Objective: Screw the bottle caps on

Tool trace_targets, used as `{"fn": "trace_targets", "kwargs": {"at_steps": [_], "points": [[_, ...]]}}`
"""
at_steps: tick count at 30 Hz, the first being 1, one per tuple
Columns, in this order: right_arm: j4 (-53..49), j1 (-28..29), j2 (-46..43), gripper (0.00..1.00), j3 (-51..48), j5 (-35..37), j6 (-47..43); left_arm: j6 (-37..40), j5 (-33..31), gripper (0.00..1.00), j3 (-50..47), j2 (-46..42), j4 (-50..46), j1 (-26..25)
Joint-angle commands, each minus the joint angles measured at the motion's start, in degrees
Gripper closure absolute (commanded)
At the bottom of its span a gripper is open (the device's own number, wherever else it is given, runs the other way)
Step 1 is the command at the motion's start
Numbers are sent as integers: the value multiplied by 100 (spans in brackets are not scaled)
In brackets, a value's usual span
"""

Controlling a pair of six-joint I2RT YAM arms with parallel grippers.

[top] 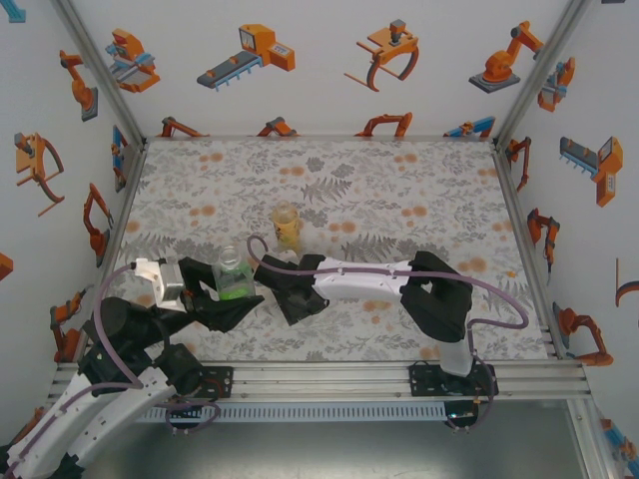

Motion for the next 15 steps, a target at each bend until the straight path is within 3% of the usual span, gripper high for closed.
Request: {"fn": "trace_targets", "kwargs": {"at_steps": [1,15], "points": [[-158,45,71,53,102,92,-72,-107,35,100,-70,64,315,24],[-80,47,309,53,2,2,-70,-136,62,100,-61,125,303,24]]}}
